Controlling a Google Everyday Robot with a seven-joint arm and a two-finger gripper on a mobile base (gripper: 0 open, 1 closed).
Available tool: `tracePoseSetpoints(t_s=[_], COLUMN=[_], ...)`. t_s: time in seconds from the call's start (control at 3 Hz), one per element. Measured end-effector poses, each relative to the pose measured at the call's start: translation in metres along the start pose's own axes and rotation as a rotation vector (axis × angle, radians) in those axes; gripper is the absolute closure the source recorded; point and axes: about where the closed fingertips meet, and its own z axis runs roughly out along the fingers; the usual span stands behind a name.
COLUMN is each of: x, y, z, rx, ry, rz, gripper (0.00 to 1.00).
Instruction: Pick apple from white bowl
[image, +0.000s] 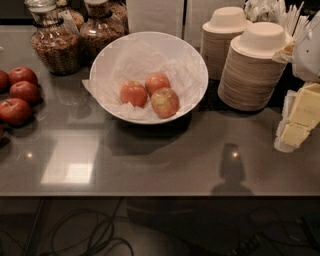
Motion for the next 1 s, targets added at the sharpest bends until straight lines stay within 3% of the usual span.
tracePoseSetpoints(t_s=[0.33,0.67,1.0], x=[0.000,-0.015,-0.055], y=[0.000,-0.007,-0.024], z=[0.000,0.005,0.017], rx=[0.000,0.017,0.044], ry=[0.000,-0.035,-0.103], rz=[0.000,-0.018,-0.096], gripper=[0.00,0.00,0.00])
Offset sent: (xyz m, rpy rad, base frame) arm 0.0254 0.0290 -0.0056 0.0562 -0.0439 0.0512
